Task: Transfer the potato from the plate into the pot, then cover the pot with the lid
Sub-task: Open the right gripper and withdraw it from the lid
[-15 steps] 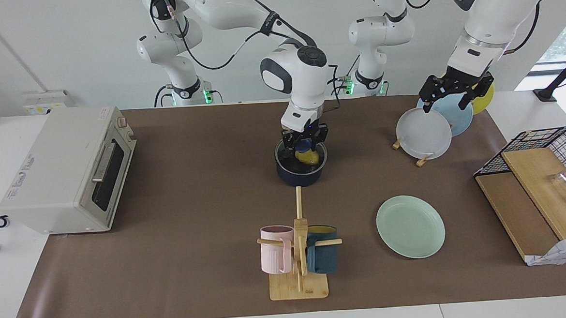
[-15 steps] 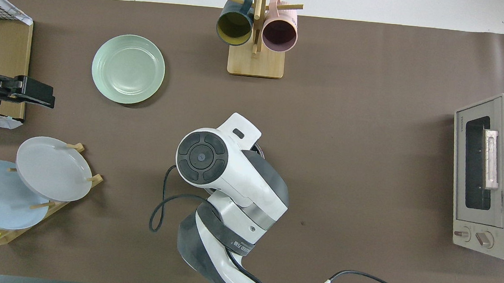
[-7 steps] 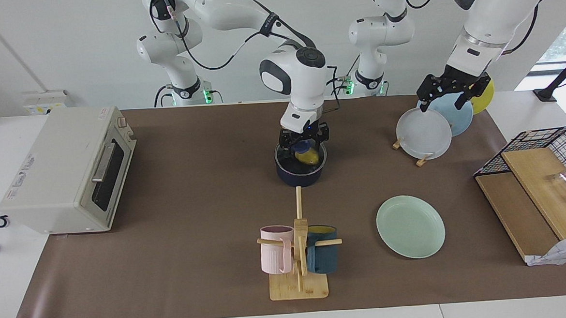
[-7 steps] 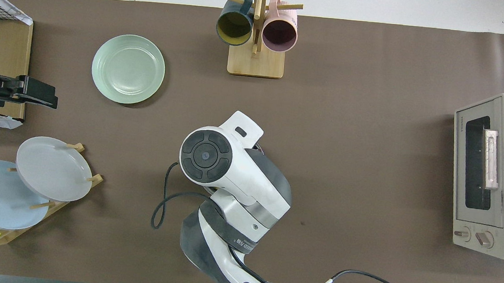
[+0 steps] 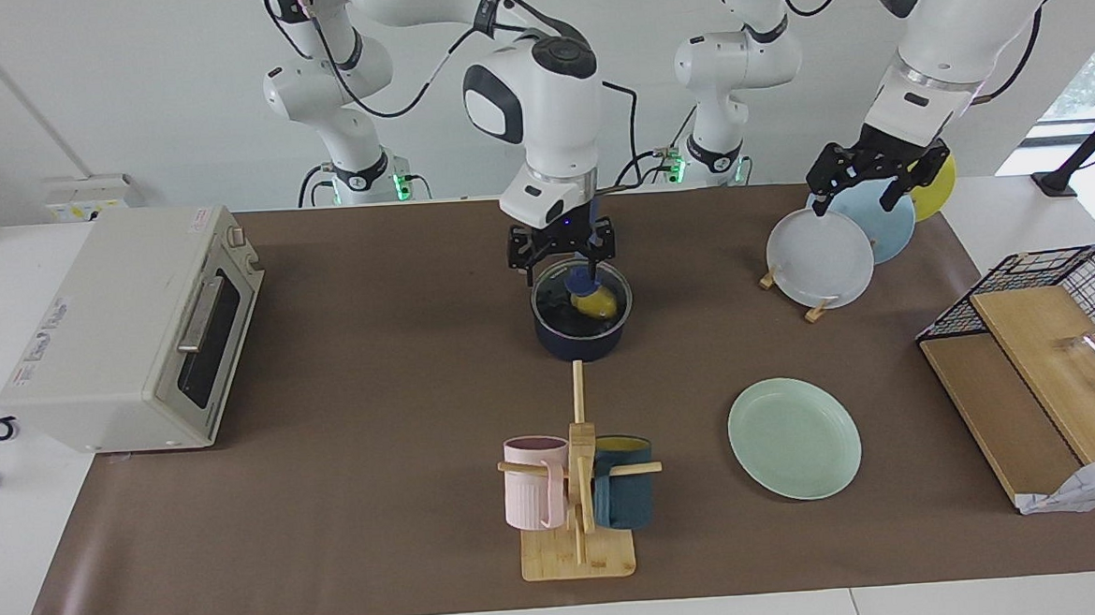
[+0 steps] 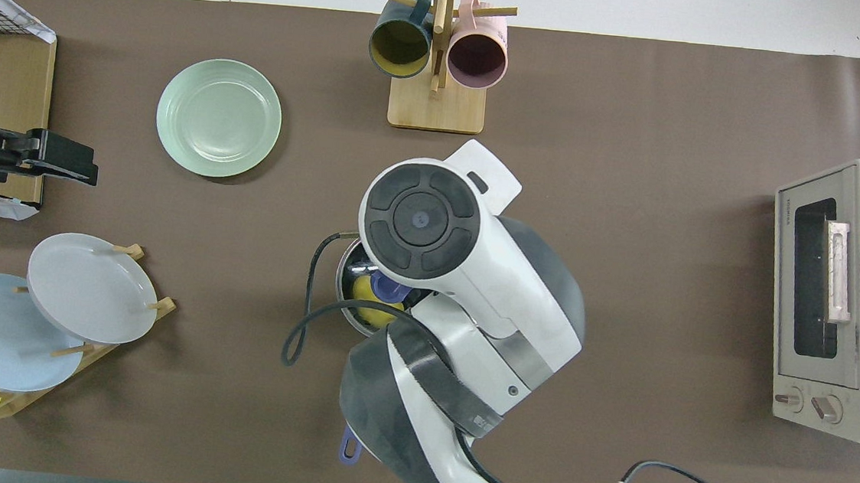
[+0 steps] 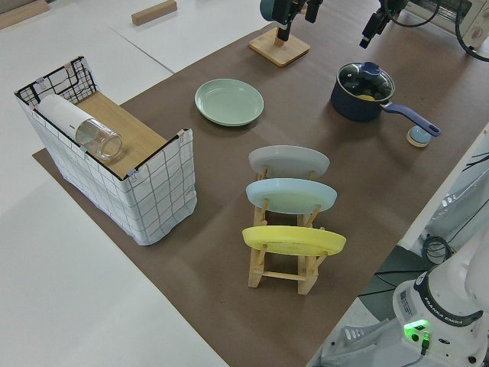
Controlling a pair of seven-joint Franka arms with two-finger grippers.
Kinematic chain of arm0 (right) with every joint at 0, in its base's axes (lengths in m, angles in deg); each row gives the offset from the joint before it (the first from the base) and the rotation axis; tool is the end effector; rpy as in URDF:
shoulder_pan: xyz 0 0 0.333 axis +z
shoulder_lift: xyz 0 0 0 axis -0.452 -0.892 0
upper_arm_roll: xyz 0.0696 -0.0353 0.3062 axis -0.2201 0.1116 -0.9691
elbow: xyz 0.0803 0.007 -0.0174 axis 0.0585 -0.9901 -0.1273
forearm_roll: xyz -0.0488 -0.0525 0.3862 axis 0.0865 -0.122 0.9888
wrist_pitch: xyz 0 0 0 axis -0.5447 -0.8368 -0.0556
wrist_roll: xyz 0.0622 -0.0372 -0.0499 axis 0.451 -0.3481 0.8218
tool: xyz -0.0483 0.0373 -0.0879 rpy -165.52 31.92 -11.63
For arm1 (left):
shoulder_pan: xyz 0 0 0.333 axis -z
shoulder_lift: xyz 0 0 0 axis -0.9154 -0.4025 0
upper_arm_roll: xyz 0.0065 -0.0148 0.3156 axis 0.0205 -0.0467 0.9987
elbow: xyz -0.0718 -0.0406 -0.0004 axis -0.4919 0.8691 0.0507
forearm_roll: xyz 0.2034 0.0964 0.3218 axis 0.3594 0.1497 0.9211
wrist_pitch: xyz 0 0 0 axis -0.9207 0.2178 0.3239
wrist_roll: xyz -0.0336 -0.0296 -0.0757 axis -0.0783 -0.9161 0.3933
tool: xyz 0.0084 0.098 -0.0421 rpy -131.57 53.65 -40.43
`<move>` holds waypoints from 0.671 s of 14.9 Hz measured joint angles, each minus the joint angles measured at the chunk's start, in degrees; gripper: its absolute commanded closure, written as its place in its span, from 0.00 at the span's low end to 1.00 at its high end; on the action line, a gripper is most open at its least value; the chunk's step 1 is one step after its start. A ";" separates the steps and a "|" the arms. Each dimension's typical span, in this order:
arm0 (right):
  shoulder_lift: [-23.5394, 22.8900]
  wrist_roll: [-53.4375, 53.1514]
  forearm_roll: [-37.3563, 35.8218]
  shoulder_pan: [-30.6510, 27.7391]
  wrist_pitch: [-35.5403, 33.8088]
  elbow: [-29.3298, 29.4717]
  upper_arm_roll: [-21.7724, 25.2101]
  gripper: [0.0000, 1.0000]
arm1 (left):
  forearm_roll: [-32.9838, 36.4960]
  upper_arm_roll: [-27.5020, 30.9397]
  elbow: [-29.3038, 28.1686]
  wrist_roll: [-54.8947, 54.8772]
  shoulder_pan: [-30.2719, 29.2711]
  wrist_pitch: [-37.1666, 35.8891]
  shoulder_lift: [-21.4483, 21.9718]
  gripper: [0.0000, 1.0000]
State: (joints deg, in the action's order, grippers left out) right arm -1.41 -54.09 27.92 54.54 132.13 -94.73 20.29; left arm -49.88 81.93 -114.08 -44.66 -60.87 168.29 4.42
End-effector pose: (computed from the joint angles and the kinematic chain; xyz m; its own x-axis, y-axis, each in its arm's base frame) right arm 0.5251 0.3842 0.5117 0.9941 0.0405 0.1010 0.0363 -0.9984 0.0429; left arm 0.5405 -0.0754 0.6298 0.9987 -0.0506 0.0003 -0.0506 -0.9986 0.0177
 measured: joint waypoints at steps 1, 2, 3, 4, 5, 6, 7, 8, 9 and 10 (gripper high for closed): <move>1.01 2.07 0.33 -1.52 -2.65 1.04 0.03 0.00 | 0.00 0.00 0.00 0.01 0.00 0.00 0.00 0.00; 2.16 3.99 0.93 -3.46 -4.68 1.73 0.07 0.00 | 0.00 0.00 0.00 0.02 0.00 0.00 0.00 0.00; 3.51 5.62 1.84 -5.94 -6.16 2.06 0.14 0.00 | 0.00 0.00 0.00 0.04 0.00 0.00 0.00 0.00; 4.97 7.54 3.25 -9.04 -7.39 2.20 0.19 0.00 | 0.00 0.00 0.00 0.05 0.00 0.00 0.00 0.00; 6.48 10.39 4.88 -12.60 -8.72 2.27 0.27 0.00 | 0.00 0.00 0.00 0.05 0.00 0.00 0.00 0.00; 7.90 14.03 6.20 -16.24 -10.46 2.32 0.33 0.00 | 0.00 0.00 0.00 0.05 0.00 0.09 0.00 0.00; 9.25 18.40 7.08 -20.00 -12.69 2.36 0.40 0.00 | 0.00 0.00 0.01 0.05 0.00 0.41 0.01 0.00; 10.37 22.92 7.55 -23.49 -14.88 2.38 0.47 0.00 | 0.00 0.00 0.01 0.05 0.00 0.98 0.01 0.00; 11.31 27.03 7.75 -26.60 -16.78 2.40 0.57 0.00 | 0.00 0.01 0.01 0.05 -0.02 1.57 0.01 0.00; 12.03 30.02 7.83 -29.05 -18.24 2.40 0.69 0.00 | 0.00 0.02 0.00 0.06 -0.13 1.84 0.01 0.00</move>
State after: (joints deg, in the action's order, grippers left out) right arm 10.62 -24.07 35.75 25.48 113.89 -92.33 20.98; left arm -49.88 81.94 -114.08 -44.60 -61.00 170.13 4.43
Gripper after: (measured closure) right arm 0.000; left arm 0.000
